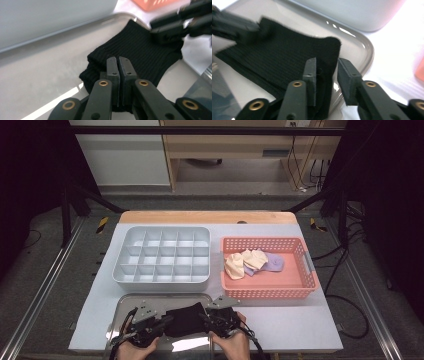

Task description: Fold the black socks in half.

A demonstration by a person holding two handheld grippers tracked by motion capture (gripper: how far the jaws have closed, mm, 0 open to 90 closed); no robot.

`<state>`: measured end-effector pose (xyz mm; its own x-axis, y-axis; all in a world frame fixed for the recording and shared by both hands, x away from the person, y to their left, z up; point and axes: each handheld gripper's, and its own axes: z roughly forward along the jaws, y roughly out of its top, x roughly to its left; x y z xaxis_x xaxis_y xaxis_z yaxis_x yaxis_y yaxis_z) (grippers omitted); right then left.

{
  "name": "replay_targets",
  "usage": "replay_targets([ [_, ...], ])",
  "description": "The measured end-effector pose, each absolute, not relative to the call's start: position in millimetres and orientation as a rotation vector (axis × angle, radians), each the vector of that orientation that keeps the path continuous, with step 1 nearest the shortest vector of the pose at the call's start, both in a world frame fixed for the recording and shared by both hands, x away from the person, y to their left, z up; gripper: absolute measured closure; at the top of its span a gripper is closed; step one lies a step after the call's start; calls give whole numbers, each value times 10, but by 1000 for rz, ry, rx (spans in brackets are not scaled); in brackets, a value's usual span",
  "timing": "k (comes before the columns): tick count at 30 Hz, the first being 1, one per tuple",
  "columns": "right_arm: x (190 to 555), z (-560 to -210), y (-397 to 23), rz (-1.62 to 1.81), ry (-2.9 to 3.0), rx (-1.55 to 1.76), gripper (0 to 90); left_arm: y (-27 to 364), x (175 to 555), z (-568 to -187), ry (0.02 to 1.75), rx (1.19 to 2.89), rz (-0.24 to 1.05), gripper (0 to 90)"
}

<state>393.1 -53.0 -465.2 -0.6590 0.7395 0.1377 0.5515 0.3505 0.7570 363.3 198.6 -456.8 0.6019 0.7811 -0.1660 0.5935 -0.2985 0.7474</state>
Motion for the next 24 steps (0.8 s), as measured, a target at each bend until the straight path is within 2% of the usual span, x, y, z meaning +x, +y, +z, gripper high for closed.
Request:
replay_targets([
  [3,3919,-4560,-608,1272,2351,1166,642,2009,3617,-4551,1085,2007,292,854],
  [9,3877,-4527,-718,1296,2342,1205,652,1946,3648,-4428,1038,1985,316,794],
  [15,3855,-4636,-686,1270,2388,1221,652,1763,3745,-4476,981,2016,264,846],
  [19,3840,-4710,-643,1240,2421,1210,667,1651,3750,-4502,968,2033,286,863],
  [24,3826,-4752,-617,1239,2439,1229,712,1744,3734,-4343,967,1978,333,866],
])
